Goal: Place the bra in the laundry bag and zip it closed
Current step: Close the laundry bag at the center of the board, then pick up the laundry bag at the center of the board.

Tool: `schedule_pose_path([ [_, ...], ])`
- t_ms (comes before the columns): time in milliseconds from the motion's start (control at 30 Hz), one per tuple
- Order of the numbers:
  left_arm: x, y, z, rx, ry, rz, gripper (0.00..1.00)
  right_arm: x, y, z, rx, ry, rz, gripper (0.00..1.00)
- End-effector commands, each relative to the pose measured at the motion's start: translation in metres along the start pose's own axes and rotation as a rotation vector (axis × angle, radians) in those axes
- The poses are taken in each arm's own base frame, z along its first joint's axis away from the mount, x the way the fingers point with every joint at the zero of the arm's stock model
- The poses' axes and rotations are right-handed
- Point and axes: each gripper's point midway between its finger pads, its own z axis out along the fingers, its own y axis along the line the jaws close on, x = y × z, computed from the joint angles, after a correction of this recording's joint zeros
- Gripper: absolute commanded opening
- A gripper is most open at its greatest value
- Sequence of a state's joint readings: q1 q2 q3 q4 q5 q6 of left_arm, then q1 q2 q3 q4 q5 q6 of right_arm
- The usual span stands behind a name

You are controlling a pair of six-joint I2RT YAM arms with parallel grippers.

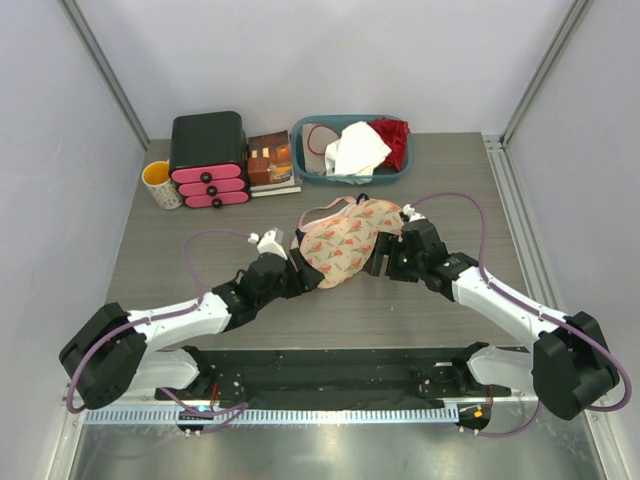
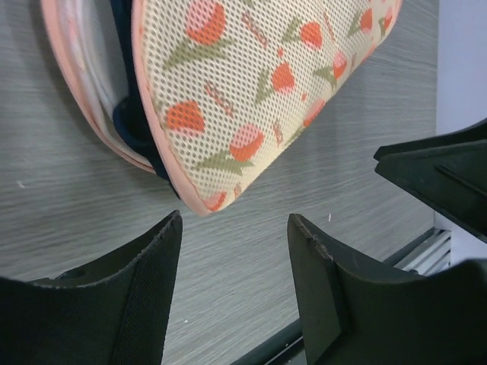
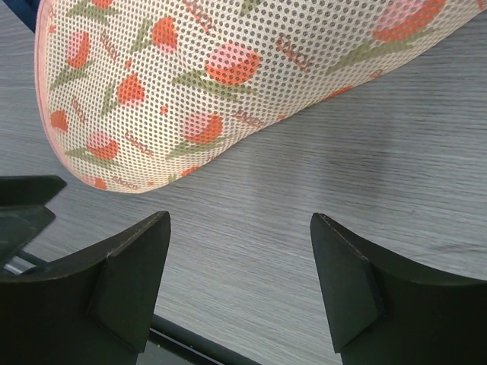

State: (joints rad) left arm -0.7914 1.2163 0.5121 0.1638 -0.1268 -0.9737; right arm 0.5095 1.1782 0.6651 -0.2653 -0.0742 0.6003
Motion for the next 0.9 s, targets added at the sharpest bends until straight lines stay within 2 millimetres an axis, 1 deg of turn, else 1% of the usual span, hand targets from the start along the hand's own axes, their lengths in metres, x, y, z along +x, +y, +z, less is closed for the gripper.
schedule_pose_path([
  [0, -0.023, -0.034, 0.005, 0.126, -0.173, -0.138, 0.57, -0.003, 0.011, -0.003, -0.058, -0.026, 0.0, 0.8],
  [133, -0.019, -0.026, 0.021, 0.1, -0.183, -0.158, 0.54, 0.002, 0.009, -0.002, -0.059, -0.016, 0.005, 0.8],
  [167, -0.019, -0.026, 0.023, 0.096, -0.184, -0.167, 0.53, 0.002, 0.009, -0.002, -0.061, -0.018, 0.007, 0.8],
  [233, -0.015, -0.021, 0.028, 0.074, -0.173, -0.173, 0.5, 0.006, 0.009, -0.001, -0.065, -0.009, 0.018, 0.8],
  [300, -0.014, -0.019, 0.029, 0.064, -0.171, -0.185, 0.48, 0.007, 0.012, 0.0, -0.082, -0.008, 0.02, 0.8],
  [433, -0.013, -0.013, 0.024, 0.052, -0.182, -0.181, 0.49, 0.008, 0.013, 0.001, -0.089, -0.004, 0.019, 0.8],
  [467, -0.017, -0.017, 0.019, 0.06, -0.201, -0.176, 0.5, 0.009, 0.013, 0.001, -0.086, -0.002, 0.017, 0.8],
  [500, -0.016, -0.012, 0.017, 0.039, -0.199, -0.155, 0.53, 0.011, 0.011, 0.002, -0.085, -0.001, 0.016, 0.8],
  [567, -0.018, -0.011, 0.012, 0.024, -0.203, -0.144, 0.56, 0.013, 0.01, 0.004, -0.083, 0.004, 0.021, 0.8],
  [700, -0.015, -0.006, 0.004, 0.015, -0.2, -0.144, 0.58, 0.018, 0.008, 0.005, -0.086, 0.014, 0.023, 0.8],
  [800, -0.011, -0.001, 0.003, 0.004, -0.196, -0.174, 0.61, 0.019, 0.007, 0.006, -0.085, 0.013, 0.023, 0.8],
  [867, -0.009, 0.0, 0.004, 0.0, -0.185, -0.195, 0.62, 0.02, 0.008, 0.006, -0.088, 0.014, 0.024, 0.8],
])
